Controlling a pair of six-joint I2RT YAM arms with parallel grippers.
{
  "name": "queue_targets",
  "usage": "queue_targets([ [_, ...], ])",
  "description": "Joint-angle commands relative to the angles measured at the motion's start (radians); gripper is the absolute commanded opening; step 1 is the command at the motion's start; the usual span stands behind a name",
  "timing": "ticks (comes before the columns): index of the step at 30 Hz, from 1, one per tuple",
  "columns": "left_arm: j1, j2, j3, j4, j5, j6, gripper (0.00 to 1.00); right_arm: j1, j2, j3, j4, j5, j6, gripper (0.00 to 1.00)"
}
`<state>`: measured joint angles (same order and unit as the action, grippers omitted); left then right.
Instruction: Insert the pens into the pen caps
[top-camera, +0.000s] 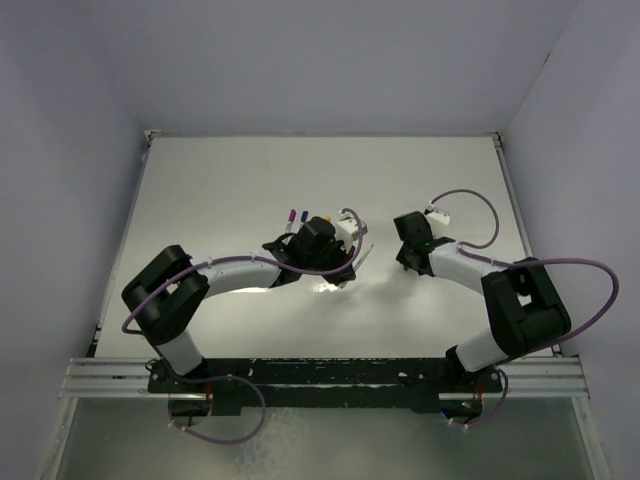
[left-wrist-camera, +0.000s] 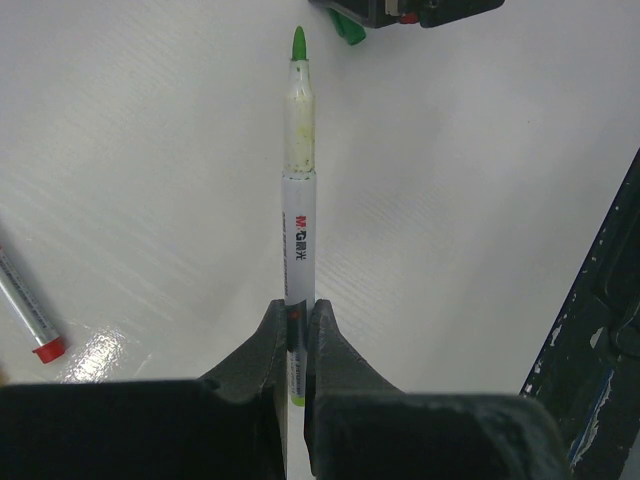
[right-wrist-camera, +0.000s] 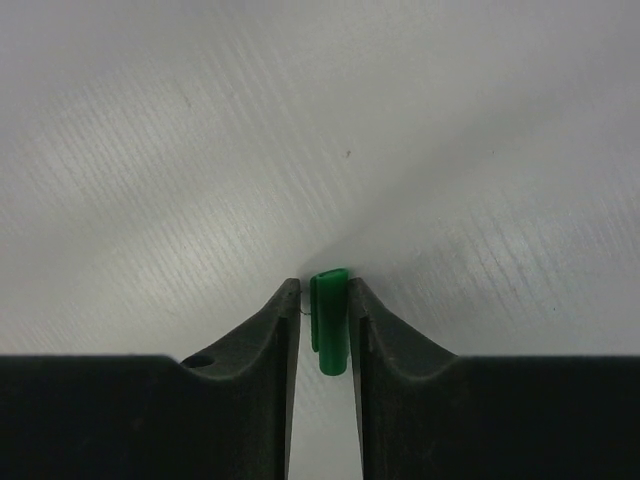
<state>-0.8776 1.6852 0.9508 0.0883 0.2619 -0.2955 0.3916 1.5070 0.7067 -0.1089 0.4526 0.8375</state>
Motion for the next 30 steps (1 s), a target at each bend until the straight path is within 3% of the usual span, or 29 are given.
queue_targets([
  [1, 0.002, 0.006, 0.013, 0.043, 0.021, -0.004, 0.00, -0.003, 0.033, 0.012, -0.015, -0.008, 0.005, 0.23],
  [4, 0.002, 0.006, 0.013, 0.041, 0.020, -0.005, 0.00, -0.003, 0.038, 0.011, -0.019, -0.024, 0.001, 0.01],
  [5, 0.002, 0.005, 0.014, 0.041, 0.020, -0.007, 0.00, -0.003, 0.039, 0.012, -0.020, -0.032, -0.001, 0.00],
  [15, 0.003, 0.021, 0.033, 0.050, 0.038, -0.007, 0.00, -0.003, -0.151, -0.001, 0.082, -0.099, -0.117, 0.00],
  [23, 0.009, 0.016, 0.084, 0.098, 0.105, -0.039, 0.00, -0.003, -0.451, -0.112, 0.417, -0.177, -0.227, 0.00],
  [30, 0.012, 0.039, 0.123, 0.198, 0.212, -0.132, 0.00, -0.003, -0.602, -0.230, 0.691, -0.176, -0.231, 0.00],
])
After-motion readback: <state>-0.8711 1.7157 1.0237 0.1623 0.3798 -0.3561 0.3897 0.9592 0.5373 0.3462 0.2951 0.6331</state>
